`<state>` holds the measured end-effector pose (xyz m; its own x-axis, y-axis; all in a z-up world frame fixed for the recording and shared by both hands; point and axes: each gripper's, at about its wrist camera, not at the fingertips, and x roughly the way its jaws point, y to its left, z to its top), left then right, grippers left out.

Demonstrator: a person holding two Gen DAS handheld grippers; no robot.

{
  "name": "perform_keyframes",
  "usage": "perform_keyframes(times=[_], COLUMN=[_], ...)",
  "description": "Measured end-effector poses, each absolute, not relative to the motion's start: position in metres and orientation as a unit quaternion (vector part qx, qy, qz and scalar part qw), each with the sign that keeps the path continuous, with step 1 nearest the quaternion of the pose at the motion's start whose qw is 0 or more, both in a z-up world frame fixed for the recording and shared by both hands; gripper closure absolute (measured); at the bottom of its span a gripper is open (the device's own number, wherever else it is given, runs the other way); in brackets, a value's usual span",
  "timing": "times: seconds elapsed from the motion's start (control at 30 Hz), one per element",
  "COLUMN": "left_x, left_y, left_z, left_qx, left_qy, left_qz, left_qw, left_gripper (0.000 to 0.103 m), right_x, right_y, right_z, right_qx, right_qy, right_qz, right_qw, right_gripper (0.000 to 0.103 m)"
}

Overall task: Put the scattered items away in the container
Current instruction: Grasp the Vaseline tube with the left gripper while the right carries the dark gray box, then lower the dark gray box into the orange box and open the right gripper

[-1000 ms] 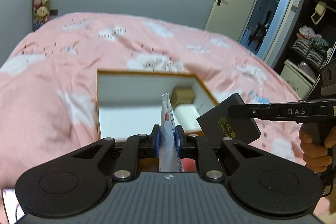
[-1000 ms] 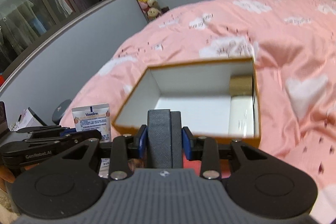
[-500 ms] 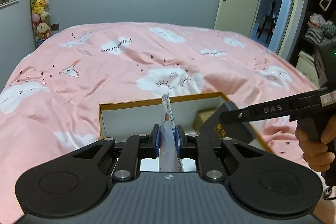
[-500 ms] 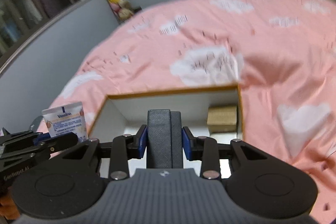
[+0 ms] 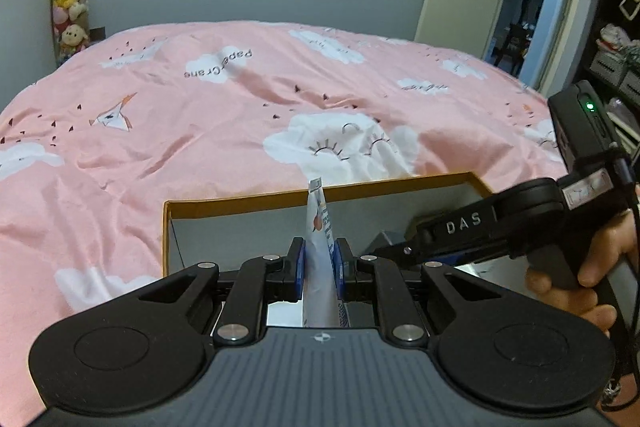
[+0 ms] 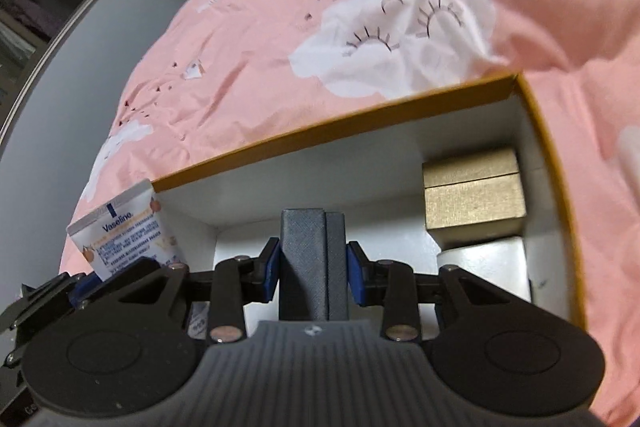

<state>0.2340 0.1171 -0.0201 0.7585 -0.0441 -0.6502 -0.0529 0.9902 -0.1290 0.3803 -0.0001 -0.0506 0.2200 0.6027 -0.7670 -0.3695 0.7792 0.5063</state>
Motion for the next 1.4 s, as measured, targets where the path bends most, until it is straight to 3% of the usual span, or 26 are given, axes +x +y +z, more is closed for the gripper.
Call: perform_keyframes(times=[0.43, 0.67, 1.0, 1.17, 1.4], left_x=[0.255, 0.255, 0.259, 0.262, 0.284], left_y=[0.109, 0.11, 0.116, 0.112, 0.109], left_z=[-0.038, -0.038, -0.044, -0.034, -0.04], left_qx=[-0.049, -0.042, -0.076, -0.067, -0.068], left_qy=[0.361, 0.364, 0.365, 0.332, 0.381], left_qz=[-0.005, -0.007, -0.027, -0.008, 0.007], left_qw=[0.931, 0.93, 0.928, 0.941, 0.922], left_gripper=[0.086, 0.086, 0.086, 0.085, 0.085], right_x=[0.39, 0.395, 0.369, 0.351, 0.344], right_y=[-0.001, 0.003, 0.014, 0.016, 0.033], right_z=[-0.06, -0.066, -0.046, -0.049, -0.066], right_qx=[0.013, 0.034, -0.137, -0.237, -0.322], right_qy=[0.545, 0.539, 0.482, 0.473, 0.472], right_qz=[0.305, 0.3, 0.348, 0.415, 0.425], right_qw=[0.781, 0.786, 0.793, 0.741, 0.702], right_gripper=[0.06, 0.058, 0.05, 0.05, 0.049])
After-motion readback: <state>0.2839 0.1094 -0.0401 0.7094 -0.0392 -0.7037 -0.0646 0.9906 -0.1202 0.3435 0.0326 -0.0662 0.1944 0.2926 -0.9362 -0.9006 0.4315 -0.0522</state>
